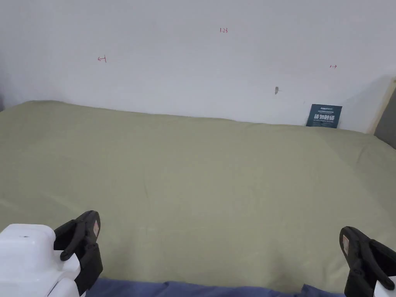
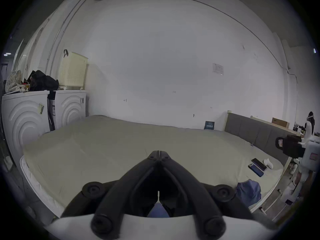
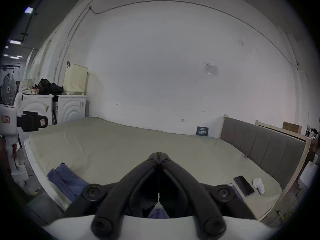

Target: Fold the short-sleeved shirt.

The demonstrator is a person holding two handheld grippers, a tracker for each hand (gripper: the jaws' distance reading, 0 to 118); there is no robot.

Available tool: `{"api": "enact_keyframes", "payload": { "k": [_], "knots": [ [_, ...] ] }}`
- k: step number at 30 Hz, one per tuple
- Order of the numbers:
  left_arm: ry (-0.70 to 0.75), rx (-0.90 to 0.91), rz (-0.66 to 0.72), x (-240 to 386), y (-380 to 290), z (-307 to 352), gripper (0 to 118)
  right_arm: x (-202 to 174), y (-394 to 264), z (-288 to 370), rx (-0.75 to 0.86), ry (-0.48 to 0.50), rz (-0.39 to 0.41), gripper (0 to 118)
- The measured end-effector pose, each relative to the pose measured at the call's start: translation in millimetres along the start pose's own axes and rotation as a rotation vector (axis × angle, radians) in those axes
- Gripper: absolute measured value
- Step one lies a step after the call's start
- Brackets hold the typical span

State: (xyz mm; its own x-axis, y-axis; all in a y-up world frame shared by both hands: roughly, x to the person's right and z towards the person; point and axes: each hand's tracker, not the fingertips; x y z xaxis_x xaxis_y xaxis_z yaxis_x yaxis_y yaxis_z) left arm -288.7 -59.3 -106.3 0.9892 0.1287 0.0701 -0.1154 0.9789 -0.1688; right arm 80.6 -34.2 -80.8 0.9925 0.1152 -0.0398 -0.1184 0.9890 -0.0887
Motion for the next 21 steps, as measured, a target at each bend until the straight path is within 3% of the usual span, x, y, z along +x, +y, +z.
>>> {"api": "enact_keyframes", "payload": {
  "k": [4, 6, 7, 9, 10, 11, 15, 21],
  "knots": [
    [-0.074, -0.081, -0.001, -29.2, 6.6, -6.4, 0, 4.6, -1.8, -4.7, -0.029, 0.008, -0.013, 0],
    [-0.112, -0.172, 0.017, -57.3, 7.7, -14.5, 8, 6.9, -5.4, -4.3, -0.035, 0.015, -0.03, 0],
    [-0.083, -0.186, 0.027, -69.2, 5.1, -17.5, 34, 9.5, -5.2, -4.9, -0.041, 0.016, -0.037, 0],
    [-0.043, -0.272, 0.082, -97.1, -2.0, -30.2, 102, 11.7, -7.8, -5.4, -0.062, 0.016, -0.048, 0],
    [-0.044, -0.315, 0.123, -109.3, -7.2, -36.3, 118, 13.9, -8.1, -6.1, -0.072, 0.017, -0.052, 0],
    [-0.093, -0.366, 0.166, -125.0, -15.1, -40.3, 118, 16.7, -8.2, -6.8, -0.082, 0.017, -0.059, 0],
    [-0.011, -0.543, 0.236, -156.1, -57.3, -64.9, 118, 22.9, -12.8, -8.3, -0.109, 0.012, -0.069, 0],
    [-0.148, -0.8, 0.438, -162.4, -109.7, -95.6, 116, 25.4, -19.3, -10.4, -0.156, 0.007, -0.074, 0]
  ]
}}
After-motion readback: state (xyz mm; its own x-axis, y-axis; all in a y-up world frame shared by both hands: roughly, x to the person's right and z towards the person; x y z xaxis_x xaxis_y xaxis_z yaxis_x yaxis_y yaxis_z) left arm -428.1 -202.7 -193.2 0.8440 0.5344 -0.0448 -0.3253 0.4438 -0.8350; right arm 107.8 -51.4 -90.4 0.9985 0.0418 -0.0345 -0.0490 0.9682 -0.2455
